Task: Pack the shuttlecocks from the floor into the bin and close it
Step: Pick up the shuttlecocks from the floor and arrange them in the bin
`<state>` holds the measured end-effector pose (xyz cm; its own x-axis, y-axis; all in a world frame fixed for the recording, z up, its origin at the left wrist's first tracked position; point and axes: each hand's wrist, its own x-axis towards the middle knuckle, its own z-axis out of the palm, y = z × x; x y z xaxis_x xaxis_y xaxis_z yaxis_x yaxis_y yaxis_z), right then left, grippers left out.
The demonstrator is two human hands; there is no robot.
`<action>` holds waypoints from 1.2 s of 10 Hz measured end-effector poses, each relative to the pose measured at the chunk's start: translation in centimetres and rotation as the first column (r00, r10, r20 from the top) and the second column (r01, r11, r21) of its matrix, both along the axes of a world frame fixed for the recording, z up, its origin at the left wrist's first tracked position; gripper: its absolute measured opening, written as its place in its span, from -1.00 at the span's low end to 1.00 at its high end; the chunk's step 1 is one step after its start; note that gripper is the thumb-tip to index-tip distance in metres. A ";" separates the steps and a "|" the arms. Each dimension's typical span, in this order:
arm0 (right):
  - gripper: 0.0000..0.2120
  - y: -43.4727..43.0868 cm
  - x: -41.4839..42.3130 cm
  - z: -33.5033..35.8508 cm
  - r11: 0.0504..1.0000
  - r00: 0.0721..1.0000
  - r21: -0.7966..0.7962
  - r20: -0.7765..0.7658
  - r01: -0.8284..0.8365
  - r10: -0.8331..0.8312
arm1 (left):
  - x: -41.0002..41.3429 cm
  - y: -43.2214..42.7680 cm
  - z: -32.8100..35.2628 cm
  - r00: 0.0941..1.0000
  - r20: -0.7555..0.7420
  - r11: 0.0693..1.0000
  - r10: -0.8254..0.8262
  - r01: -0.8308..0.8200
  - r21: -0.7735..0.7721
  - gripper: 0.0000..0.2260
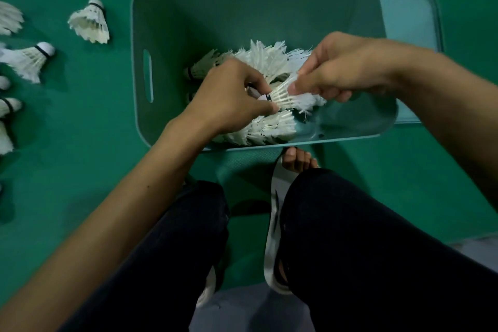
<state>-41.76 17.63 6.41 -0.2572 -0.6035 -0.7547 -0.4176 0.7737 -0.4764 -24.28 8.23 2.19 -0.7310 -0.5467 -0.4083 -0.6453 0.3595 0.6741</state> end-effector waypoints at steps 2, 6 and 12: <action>-0.88 -0.4 0.4 -0.8 0.961 0.865 0.224 -0.438 -0.160 0.246 | 1.2 -0.2 -0.6 0.989 0.149 0.989 0.023 -0.001 -0.145 -0.74; -0.95 0.3 1.9 -5.0 0.896 0.858 0.401 -0.376 -0.189 0.349 | 3.0 -2.1 -1.5 0.972 0.188 0.977 0.140 -0.105 -0.186 -0.75; -0.92 0.0 1.3 -9.2 0.882 0.987 0.444 -0.046 0.158 -0.153 | 3.4 -2.1 -0.9 0.975 0.157 0.967 0.154 -0.117 -0.225 -0.88</action>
